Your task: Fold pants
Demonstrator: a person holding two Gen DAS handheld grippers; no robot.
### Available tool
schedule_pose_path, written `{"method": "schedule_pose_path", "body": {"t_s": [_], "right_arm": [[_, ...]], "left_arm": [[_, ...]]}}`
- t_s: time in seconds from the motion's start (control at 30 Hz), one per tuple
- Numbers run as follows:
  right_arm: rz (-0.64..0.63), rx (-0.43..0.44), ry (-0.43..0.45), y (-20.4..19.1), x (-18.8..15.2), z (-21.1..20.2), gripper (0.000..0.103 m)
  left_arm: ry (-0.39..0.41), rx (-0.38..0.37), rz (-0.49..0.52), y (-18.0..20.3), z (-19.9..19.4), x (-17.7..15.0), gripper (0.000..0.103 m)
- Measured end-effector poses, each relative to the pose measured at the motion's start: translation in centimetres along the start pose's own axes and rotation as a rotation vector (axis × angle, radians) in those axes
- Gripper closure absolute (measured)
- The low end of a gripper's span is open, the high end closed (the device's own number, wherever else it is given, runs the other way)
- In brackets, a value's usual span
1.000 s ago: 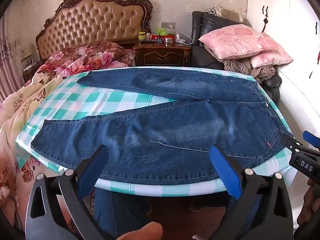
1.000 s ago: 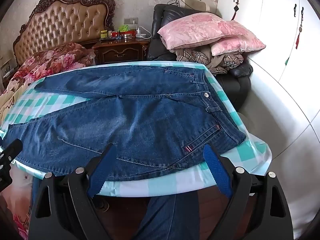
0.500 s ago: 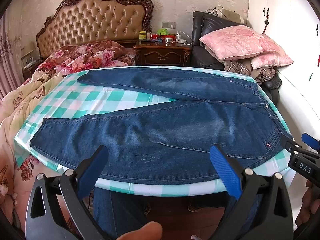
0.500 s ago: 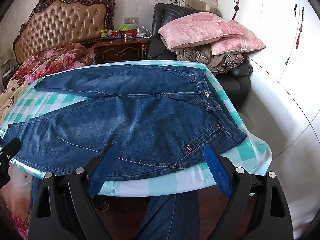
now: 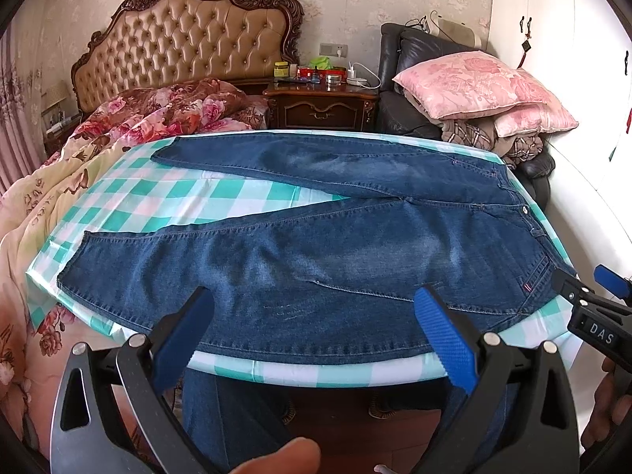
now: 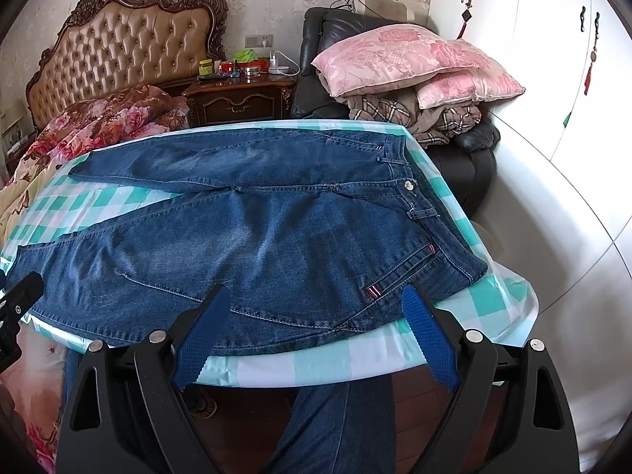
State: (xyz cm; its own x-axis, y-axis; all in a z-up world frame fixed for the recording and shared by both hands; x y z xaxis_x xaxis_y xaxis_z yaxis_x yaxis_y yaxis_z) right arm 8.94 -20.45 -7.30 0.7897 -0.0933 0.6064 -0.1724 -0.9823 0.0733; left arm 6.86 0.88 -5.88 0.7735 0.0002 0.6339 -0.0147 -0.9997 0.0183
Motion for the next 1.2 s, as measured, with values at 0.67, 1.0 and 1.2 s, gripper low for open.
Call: {"method": "schedule_pose_path", "body": {"t_s": [0.67,1.0,1.2], "right_arm": [[0.01,0.001,-0.008,0.1,-0.3,0.0,0.018],[0.0,-0.006,-0.014,0.0,-0.5,0.1,0.018],[0.001,0.0,-0.018,0.0,-0.5,0.2,0.018]], "left_arm": [[-0.002,-0.003,-0.004,0.2,-0.1,-0.1,0.002],[-0.009,-0.015,0.009,2.0,0.0,-0.4,0.002],[-0.018,-0.045,-0.027,1.5,0.1,-0.4,0.002]]}}
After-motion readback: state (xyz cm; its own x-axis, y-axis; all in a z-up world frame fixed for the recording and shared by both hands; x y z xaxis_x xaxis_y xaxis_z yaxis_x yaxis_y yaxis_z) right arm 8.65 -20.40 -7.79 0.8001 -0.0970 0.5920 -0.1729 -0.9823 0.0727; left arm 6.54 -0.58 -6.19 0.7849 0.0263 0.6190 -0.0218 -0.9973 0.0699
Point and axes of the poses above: each gripper's, at about its wrist camera, not at the fingertips, and z roughly the way its jaws point, y to its right, x to its top, the point moved 9 cm from there along z, roughly the way its jaws point, and after that the axes turned 7 degrees about -y, right-handed, at the moved point
